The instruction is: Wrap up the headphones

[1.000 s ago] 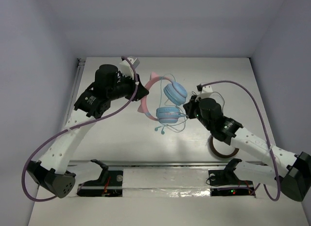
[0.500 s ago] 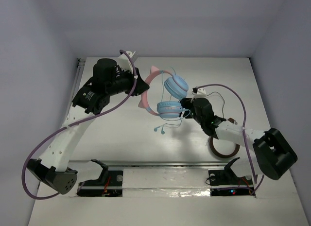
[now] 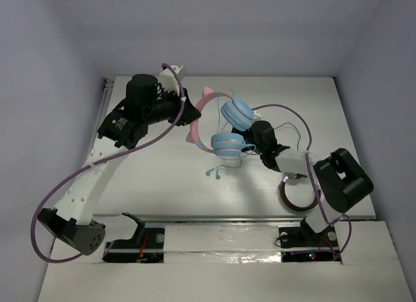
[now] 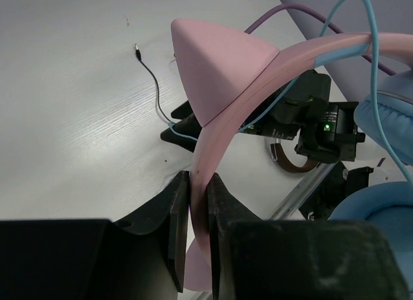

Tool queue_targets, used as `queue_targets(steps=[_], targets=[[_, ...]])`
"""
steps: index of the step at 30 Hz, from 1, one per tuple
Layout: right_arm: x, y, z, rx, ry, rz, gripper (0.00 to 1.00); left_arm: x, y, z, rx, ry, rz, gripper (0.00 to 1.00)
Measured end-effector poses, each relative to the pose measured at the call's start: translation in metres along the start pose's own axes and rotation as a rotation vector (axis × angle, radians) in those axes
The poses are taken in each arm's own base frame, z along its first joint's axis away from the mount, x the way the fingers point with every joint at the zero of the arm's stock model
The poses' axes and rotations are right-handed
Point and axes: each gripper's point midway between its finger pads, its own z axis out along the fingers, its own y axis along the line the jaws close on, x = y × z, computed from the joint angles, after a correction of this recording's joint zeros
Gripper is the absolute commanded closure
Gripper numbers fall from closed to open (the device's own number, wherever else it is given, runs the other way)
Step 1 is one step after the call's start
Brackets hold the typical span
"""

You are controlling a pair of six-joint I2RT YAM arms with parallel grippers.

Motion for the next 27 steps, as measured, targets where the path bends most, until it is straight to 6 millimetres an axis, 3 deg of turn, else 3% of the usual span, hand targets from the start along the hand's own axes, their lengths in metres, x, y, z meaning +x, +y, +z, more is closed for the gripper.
queue_targets(steps=[6, 9, 11, 15, 17, 21, 25, 26, 27], targets=[[-0.009, 0.001, 0.027, 0.001, -0.002, -0.020, 0.40, -0.010, -0.004, -0.003, 0.006, -0.012, 0.005, 1.00], [-0.003, -0.002, 0.034, 0.001, 0.013, -0.018, 0.45, -0.017, -0.008, -0.006, 0.012, -0.028, 0.012, 1.00], [0.000, -0.002, 0.037, -0.004, 0.016, -0.014, 0.44, -0.019, -0.009, -0.007, 0.014, -0.035, 0.015, 1.00], [0.000, -0.001, 0.041, -0.017, -0.002, -0.003, 0.31, -0.022, -0.012, -0.005, 0.028, -0.034, 0.015, 1.00], [-0.001, 0.000, 0.042, -0.027, -0.015, -0.001, 0.33, -0.023, -0.012, -0.003, 0.030, -0.031, 0.013, 1.00], [-0.003, 0.003, 0.048, -0.050, -0.037, 0.003, 0.48, -0.022, -0.011, -0.001, 0.030, -0.024, 0.009, 1.00], [0.005, 0.001, 0.053, -0.055, -0.027, 0.011, 0.52, -0.024, -0.012, -0.002, 0.030, -0.025, 0.010, 1.00], [0.007, 0.001, 0.053, -0.056, -0.022, 0.011, 0.57, -0.025, -0.012, -0.003, 0.030, -0.027, 0.010, 1.00], [0.008, 0.001, 0.054, -0.058, -0.021, 0.011, 0.71, -0.026, -0.013, -0.004, 0.030, -0.029, 0.011, 1.00]])
